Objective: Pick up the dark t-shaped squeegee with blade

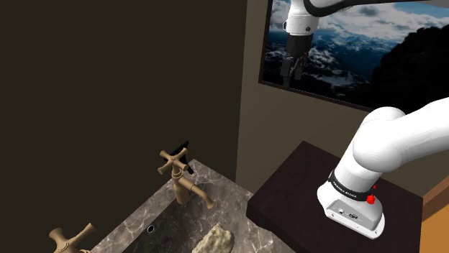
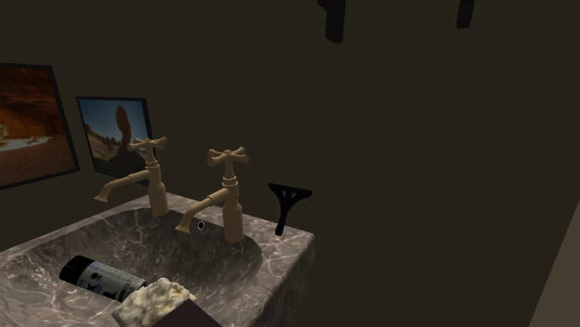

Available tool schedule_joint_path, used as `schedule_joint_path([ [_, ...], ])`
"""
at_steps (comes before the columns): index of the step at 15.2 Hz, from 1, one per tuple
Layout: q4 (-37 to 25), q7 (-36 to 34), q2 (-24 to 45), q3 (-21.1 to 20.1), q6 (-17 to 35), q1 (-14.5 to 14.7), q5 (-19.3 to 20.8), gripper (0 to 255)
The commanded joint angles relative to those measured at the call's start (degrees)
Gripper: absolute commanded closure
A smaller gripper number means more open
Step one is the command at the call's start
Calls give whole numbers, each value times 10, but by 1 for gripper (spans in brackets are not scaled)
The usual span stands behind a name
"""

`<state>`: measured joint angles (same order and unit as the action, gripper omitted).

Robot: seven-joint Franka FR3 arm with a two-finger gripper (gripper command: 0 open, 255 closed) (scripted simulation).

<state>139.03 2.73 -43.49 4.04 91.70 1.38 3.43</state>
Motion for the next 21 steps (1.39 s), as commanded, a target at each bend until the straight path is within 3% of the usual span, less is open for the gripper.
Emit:
schedule_joint_path([
  [1,0,0,0,0,0,0,0,0],
  [11,112,-57,72,-56,227,40,-42,0],
  [21,133,-121,248,-121,469,70,-56,0],
])
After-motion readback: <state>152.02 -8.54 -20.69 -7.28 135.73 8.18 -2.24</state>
